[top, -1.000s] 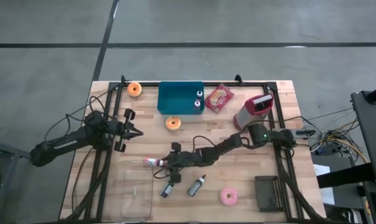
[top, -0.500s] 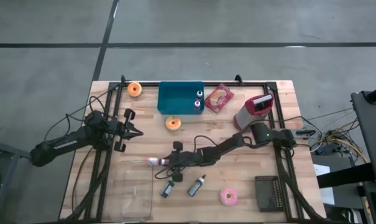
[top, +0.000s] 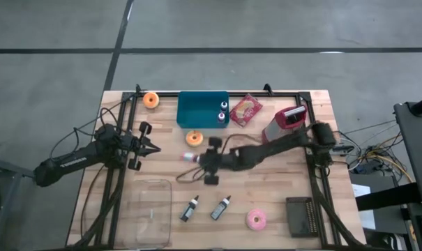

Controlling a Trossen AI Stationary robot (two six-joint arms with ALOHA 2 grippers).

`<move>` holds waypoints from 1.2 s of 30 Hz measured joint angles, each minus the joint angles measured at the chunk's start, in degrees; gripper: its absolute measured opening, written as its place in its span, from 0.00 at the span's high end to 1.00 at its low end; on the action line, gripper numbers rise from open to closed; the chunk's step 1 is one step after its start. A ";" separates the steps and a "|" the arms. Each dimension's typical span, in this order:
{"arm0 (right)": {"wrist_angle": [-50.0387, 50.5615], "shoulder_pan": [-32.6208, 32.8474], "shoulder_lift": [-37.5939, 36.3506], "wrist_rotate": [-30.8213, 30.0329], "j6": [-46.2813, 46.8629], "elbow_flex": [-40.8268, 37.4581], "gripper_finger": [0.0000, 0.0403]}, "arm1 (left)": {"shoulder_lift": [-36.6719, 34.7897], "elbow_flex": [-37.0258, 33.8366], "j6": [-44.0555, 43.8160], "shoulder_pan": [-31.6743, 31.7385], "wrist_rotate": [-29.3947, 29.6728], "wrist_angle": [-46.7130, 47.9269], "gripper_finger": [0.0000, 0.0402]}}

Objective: Pick & Place Food Item
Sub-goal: Put the pink food coloring into the blue bin

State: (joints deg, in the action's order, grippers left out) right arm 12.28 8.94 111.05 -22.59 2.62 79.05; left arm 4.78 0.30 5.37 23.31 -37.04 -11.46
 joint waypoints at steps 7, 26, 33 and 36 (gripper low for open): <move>10.07 -7.44 -10.69 -1.58 -4.45 0.13 0.71 | 0.04 0.00 0.01 0.00 0.02 -0.02 0.94; 36.15 -24.17 -5.65 6.14 -14.71 20.52 0.71 | 0.26 0.00 0.01 0.02 0.02 -0.04 0.94; 45.12 -30.65 0.26 7.81 -16.27 30.08 0.71 | 0.26 0.00 0.01 0.02 0.03 -0.02 0.94; 46.53 -32.93 2.80 7.92 -16.43 33.86 0.71 | 0.26 0.00 0.00 0.02 0.02 -0.03 0.94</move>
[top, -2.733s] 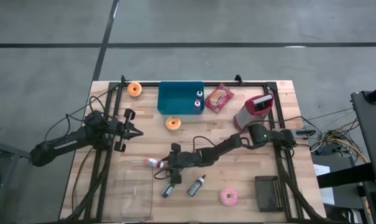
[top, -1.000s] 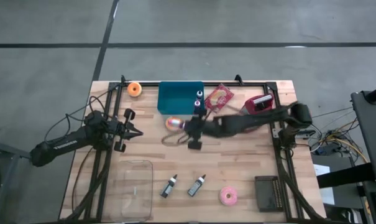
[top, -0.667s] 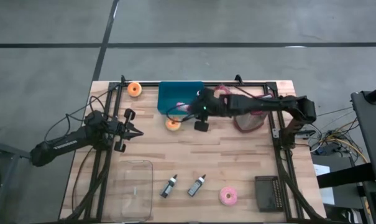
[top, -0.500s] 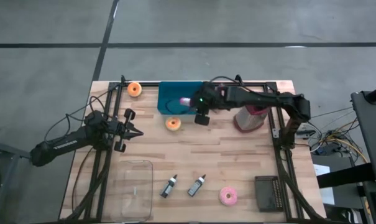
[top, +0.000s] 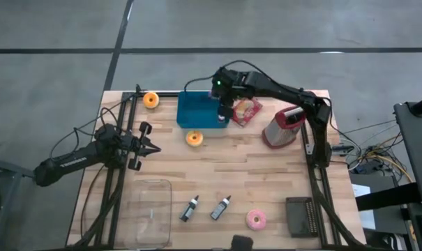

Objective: Pick & Place Food Item
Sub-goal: Put the pink food coloring into the blue bin

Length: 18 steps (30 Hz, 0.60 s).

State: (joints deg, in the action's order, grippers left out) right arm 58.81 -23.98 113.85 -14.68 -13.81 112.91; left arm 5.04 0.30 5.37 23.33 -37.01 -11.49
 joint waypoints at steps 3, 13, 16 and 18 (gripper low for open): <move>2.43 -2.16 1.78 0.22 -1.04 3.95 0.71 | 0.00 0.00 0.00 -0.02 0.00 0.01 0.94; 7.35 -6.64 6.15 3.11 -2.89 9.29 0.71 | 0.00 0.00 0.01 -0.01 0.00 0.01 0.94; 7.06 -7.67 6.77 4.23 -3.34 8.46 0.71 | 0.00 0.00 0.01 -0.01 0.00 0.01 0.94; 7.03 -8.16 7.10 5.51 -3.45 8.45 0.71 | 0.00 0.00 0.02 -0.01 0.01 0.01 0.94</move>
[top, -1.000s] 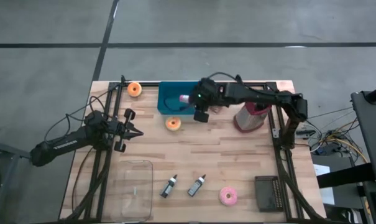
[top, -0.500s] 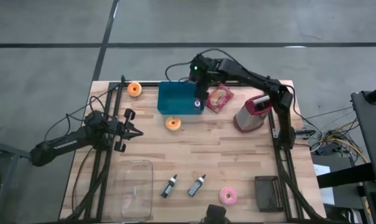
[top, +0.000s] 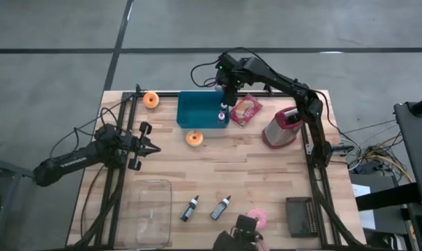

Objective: Pick & Place Food Item
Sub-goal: Put the pink food coloring into the blue bin

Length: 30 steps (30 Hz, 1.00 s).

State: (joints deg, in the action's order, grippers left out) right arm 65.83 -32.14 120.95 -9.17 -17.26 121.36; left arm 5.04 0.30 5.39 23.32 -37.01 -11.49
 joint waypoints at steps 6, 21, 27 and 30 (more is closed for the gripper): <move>-0.02 -0.84 0.25 2.36 -2.80 -1.02 0.71 | 0.00 0.00 -0.02 0.01 0.01 0.00 0.94; -0.94 -1.80 0.30 2.58 -3.97 -5.86 0.71 | 0.00 0.00 -0.01 -0.01 0.01 0.00 0.94; -2.39 -2.19 0.30 3.46 -3.97 -8.91 0.71 | 0.00 0.00 0.00 0.01 -0.01 0.00 0.94; -4.64 -2.42 0.30 3.65 -3.97 -10.39 0.71 | 0.00 0.00 -0.02 -0.01 -0.01 0.00 0.94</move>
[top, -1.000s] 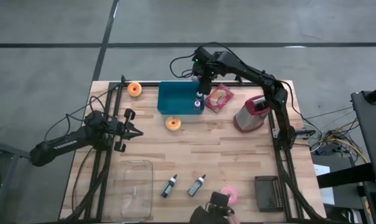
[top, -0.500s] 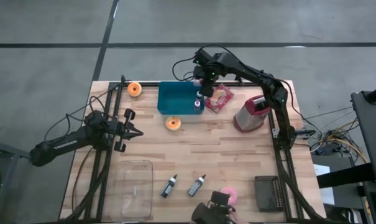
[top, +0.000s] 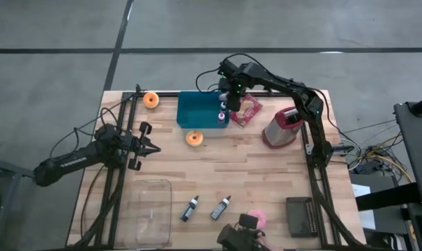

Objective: Pick & Place Food Item
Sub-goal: Put the pink food coloring into the blue bin

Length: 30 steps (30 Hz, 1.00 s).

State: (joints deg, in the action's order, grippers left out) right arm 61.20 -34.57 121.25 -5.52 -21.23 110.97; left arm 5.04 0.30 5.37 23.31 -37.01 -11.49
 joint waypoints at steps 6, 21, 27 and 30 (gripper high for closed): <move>-3.51 -0.27 0.00 0.26 -1.47 -1.73 0.71 | 0.00 0.00 0.00 0.02 0.00 0.00 0.94; -4.01 -0.31 -0.12 1.91 -3.23 -3.95 0.71 | 0.00 0.00 0.00 0.02 0.02 0.00 0.94; -5.53 -0.33 -0.13 1.64 -3.47 -5.34 0.71 | 0.00 0.00 0.00 0.02 0.01 0.00 0.94; -6.11 -0.42 -0.11 1.33 -3.45 -5.22 0.71 | 0.00 0.00 0.00 0.00 0.00 0.00 0.94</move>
State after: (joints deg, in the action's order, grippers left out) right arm 55.09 -34.98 121.14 -4.19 -24.69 105.75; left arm 5.04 0.30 5.37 23.31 -37.01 -11.49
